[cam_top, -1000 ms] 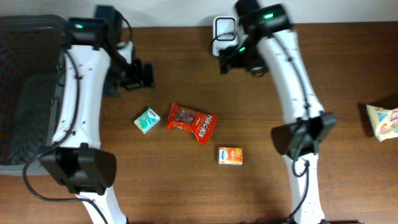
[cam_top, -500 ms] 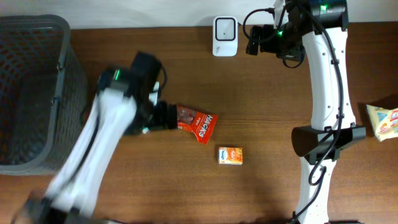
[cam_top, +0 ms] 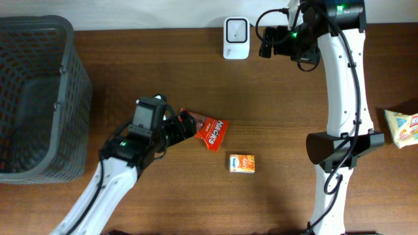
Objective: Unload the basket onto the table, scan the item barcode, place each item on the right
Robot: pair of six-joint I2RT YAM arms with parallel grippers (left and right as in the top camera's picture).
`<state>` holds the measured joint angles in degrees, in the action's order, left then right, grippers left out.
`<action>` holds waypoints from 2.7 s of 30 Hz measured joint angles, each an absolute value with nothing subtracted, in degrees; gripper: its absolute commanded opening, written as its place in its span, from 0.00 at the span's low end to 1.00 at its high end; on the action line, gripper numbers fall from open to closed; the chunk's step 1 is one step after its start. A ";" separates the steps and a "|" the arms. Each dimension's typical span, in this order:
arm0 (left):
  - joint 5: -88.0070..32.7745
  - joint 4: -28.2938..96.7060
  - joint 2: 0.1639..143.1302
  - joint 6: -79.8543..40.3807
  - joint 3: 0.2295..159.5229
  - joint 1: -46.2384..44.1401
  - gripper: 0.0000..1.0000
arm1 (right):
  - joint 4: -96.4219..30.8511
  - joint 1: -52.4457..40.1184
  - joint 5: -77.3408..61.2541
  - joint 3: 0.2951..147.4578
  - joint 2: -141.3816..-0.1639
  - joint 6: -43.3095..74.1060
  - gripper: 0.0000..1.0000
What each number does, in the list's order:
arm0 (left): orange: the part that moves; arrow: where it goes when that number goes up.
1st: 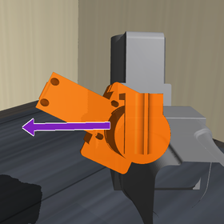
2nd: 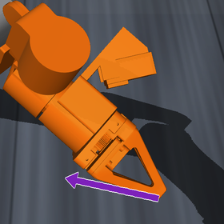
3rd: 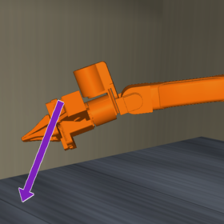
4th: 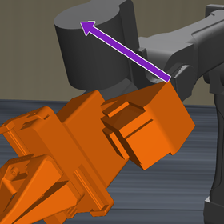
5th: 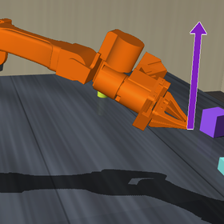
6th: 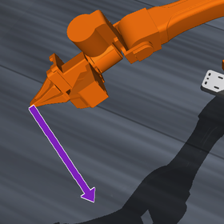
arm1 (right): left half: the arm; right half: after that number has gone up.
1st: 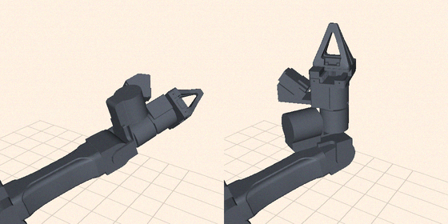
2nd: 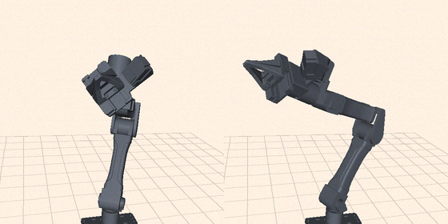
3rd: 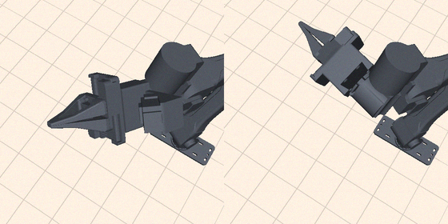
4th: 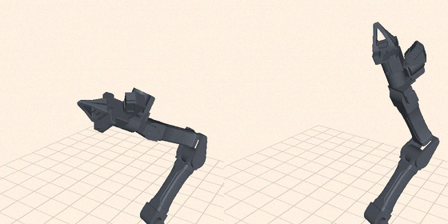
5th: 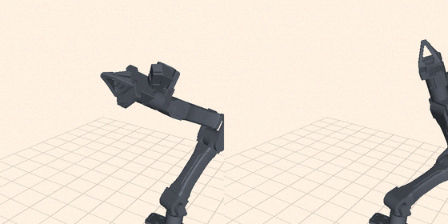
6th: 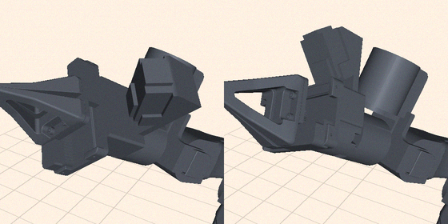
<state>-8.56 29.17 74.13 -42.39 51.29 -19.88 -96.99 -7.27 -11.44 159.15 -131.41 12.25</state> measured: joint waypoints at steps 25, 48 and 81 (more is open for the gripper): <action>-11.64 5.72 100.73 -63.72 50.02 -19.90 0.78 | -96.99 -7.27 -11.44 159.15 -131.41 12.25 0.98; 9.04 28.21 96.01 -39.90 64.14 -20.18 0.00 | -96.97 -7.27 -11.44 159.15 -131.41 12.25 0.98; 27.57 32.10 101.10 -8.12 76.97 -38.39 0.99 | -96.97 -7.27 -12.01 159.15 -131.41 12.23 0.94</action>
<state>27.57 32.10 101.10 -8.12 76.97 -38.39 -96.97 -7.27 -12.01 159.15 -131.41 12.23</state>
